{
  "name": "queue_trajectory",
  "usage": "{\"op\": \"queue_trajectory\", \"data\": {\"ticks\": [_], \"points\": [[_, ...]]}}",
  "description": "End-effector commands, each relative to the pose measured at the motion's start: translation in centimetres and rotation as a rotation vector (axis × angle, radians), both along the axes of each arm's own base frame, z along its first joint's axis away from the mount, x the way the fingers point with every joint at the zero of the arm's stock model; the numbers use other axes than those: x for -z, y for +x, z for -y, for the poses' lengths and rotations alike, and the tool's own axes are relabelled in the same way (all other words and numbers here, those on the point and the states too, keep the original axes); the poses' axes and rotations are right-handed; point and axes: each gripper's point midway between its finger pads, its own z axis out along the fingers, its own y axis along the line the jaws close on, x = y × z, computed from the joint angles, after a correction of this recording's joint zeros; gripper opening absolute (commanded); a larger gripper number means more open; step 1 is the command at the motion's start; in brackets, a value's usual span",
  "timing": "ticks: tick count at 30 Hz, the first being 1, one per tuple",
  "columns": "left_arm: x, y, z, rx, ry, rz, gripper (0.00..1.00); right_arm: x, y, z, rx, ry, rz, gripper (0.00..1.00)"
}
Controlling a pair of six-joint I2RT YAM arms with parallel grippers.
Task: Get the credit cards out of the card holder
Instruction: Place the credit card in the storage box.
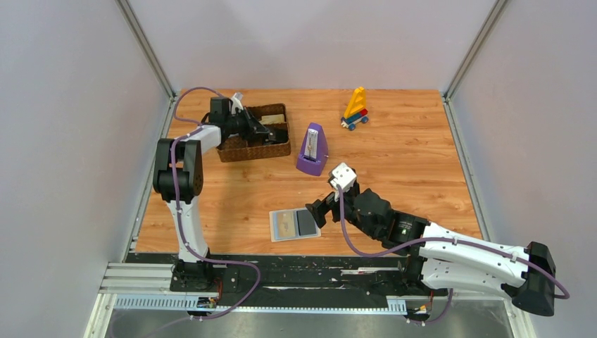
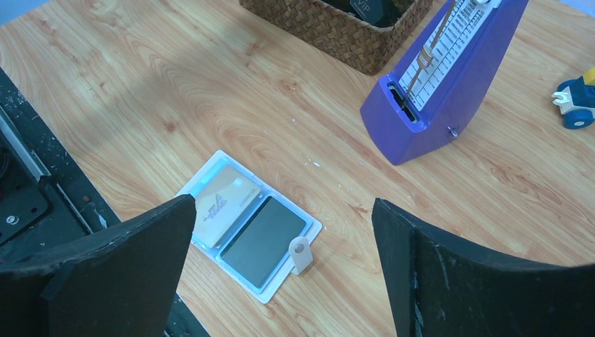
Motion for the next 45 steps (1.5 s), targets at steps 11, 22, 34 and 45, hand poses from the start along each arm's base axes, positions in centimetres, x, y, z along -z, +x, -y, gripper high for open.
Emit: {"op": "queue_trajectory", "data": {"ticks": [11,22,34,45], "points": [[-1.4,0.9,-1.2,-0.005,0.083,0.036,0.33,-2.8,1.2,-0.9,0.034,0.084,0.017,1.0],[-5.2,0.4,-1.2,0.016,0.108,0.076,0.4,-0.9,1.5,-2.3,0.141,0.124,-0.21,1.0],[-8.2,-7.7,-1.8,0.052,0.148,0.023,0.37,6.2,-0.7,-2.3,0.231,0.132,-0.542,0.7],[-6.5,-21.6,1.3,0.257,0.123,0.0,0.37,9.5,-2.0,-4.6,0.129,0.101,-0.706,0.4]]}}
